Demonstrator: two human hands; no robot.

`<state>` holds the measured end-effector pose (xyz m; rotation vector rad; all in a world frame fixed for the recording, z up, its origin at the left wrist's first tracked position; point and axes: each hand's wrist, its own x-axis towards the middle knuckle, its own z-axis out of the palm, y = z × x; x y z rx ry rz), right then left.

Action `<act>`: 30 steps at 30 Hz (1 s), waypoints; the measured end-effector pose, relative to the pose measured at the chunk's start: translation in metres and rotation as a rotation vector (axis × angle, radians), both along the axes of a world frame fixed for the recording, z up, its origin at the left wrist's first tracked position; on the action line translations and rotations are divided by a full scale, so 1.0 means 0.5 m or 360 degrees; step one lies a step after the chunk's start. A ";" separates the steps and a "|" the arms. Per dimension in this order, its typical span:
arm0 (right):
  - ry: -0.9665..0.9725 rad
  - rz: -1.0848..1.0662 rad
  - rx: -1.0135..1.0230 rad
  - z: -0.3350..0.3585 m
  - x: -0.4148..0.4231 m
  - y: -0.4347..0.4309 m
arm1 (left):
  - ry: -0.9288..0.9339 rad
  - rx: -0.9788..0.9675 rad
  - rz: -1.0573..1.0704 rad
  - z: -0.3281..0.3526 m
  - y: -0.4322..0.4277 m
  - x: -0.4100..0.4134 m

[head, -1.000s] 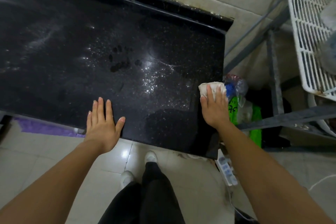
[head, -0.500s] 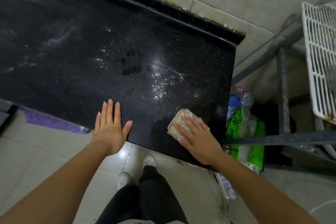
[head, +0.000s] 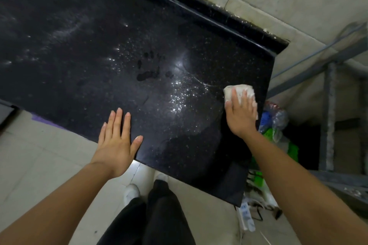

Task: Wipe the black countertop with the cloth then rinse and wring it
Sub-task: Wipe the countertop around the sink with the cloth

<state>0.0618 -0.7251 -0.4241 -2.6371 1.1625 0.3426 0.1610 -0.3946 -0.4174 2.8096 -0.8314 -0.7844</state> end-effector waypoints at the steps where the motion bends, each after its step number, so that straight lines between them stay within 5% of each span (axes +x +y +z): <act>1: -0.0004 0.0114 -0.0006 -0.001 -0.009 0.024 | 0.0003 0.0008 0.0001 0.002 0.000 -0.001; 7: -0.0089 0.0932 0.0036 -0.010 -0.092 0.217 | 0.0044 0.0014 -0.0004 0.014 -0.005 0.000; 12: -0.0106 0.1536 0.0060 -0.008 -0.130 0.155 | 0.0050 0.0051 -0.0005 0.016 -0.005 0.001; 23: -0.0034 0.0198 0.0091 -0.005 0.112 -0.026 | 0.0130 0.0086 0.0019 0.015 -0.007 0.007; 26: -0.0024 0.0157 0.0114 -0.005 0.148 -0.013 | 0.0134 0.0092 0.0016 0.015 -0.006 0.008; 30: -0.0012 0.0584 0.0045 -0.008 0.106 0.063 | 0.0144 0.0095 0.0004 0.013 -0.005 0.010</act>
